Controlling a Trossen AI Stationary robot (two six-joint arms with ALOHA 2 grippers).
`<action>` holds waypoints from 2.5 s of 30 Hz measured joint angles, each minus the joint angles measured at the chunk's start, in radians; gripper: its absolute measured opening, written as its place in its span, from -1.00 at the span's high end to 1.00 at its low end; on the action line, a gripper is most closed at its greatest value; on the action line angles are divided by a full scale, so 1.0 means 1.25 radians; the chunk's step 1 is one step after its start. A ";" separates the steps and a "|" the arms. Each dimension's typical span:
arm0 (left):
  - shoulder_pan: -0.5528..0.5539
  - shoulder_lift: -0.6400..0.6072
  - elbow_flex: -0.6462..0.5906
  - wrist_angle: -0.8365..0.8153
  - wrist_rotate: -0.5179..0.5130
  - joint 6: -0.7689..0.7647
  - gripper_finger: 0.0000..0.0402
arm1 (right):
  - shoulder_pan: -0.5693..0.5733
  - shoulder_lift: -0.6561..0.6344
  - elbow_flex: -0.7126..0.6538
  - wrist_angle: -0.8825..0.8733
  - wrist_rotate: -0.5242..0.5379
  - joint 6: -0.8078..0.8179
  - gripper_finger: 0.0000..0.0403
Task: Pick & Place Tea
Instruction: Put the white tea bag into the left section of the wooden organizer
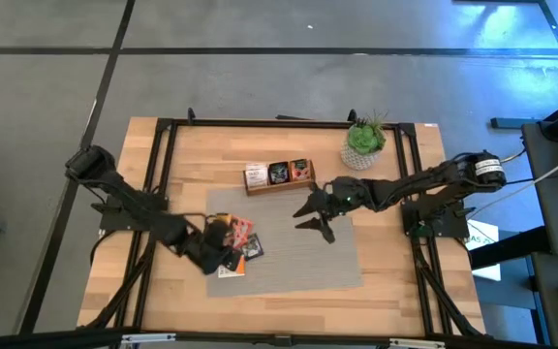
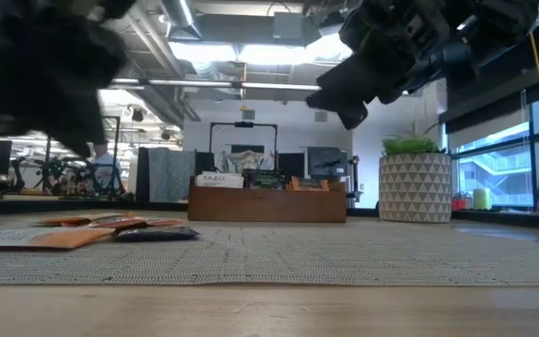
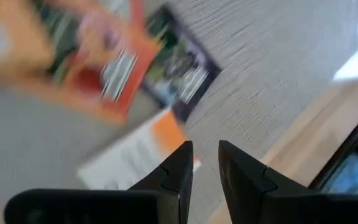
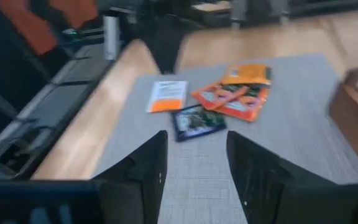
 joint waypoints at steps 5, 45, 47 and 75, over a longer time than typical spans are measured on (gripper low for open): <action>-0.077 0.004 0.000 -0.011 -0.035 -0.242 0.64 | 0.031 0.080 0.075 -0.043 0.030 0.003 0.17; -0.119 0.052 0.000 -0.112 0.020 -0.456 0.64 | 0.126 0.707 0.799 -0.308 -0.104 -0.032 0.17; -0.119 0.052 0.000 -0.112 0.020 -0.456 0.64 | 0.126 0.707 0.799 -0.320 -0.101 -0.043 0.17; -0.119 0.052 0.000 -0.092 -0.063 -0.416 0.64 | 0.127 0.721 0.801 -0.409 -0.043 -0.086 0.18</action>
